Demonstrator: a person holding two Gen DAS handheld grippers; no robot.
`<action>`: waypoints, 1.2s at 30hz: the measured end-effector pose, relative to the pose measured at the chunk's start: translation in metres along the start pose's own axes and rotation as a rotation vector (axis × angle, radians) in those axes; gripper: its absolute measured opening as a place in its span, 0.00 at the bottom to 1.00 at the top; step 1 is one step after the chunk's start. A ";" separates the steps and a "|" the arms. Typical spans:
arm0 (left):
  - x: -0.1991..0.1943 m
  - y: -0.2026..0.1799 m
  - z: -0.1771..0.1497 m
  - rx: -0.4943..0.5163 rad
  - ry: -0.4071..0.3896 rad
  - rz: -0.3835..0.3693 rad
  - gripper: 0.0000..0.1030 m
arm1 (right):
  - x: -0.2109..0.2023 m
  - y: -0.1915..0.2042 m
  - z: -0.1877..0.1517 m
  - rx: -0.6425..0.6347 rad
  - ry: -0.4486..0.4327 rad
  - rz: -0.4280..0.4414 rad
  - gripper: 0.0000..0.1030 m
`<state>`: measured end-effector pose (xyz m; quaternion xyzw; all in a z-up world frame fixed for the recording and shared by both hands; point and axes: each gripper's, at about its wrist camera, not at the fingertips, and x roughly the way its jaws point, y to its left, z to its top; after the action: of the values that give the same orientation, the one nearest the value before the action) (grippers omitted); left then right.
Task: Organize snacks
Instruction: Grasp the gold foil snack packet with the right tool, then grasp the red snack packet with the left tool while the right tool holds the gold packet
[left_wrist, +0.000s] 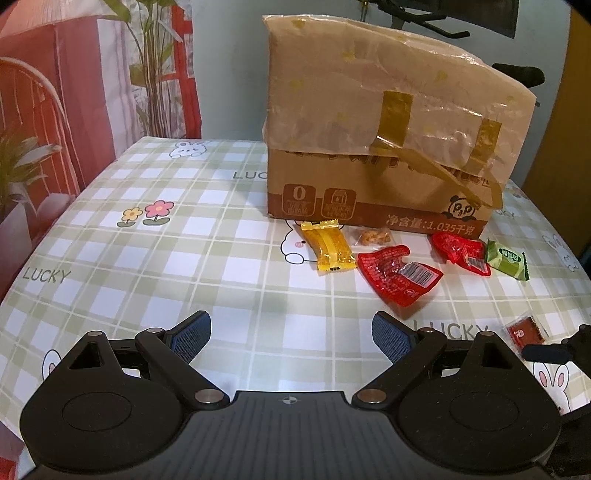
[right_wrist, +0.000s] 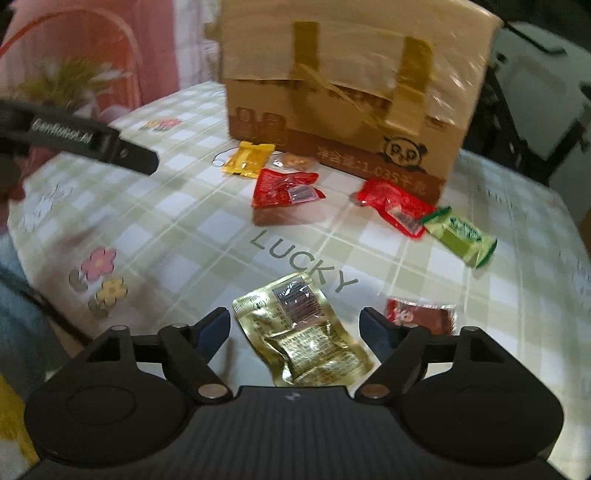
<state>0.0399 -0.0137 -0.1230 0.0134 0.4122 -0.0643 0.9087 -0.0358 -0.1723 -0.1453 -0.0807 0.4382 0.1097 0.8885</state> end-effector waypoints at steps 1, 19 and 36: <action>0.000 0.000 0.000 -0.002 0.001 -0.001 0.93 | 0.001 -0.001 -0.001 -0.024 0.013 0.006 0.77; 0.005 -0.004 -0.002 -0.005 0.022 -0.017 0.92 | 0.013 -0.020 -0.005 0.027 -0.020 0.111 0.56; 0.011 -0.008 0.001 -0.021 0.051 -0.001 0.92 | 0.034 -0.039 0.013 0.141 -0.091 0.026 0.58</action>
<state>0.0472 -0.0227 -0.1303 0.0055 0.4360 -0.0600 0.8979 0.0047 -0.2030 -0.1631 -0.0073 0.4052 0.0936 0.9094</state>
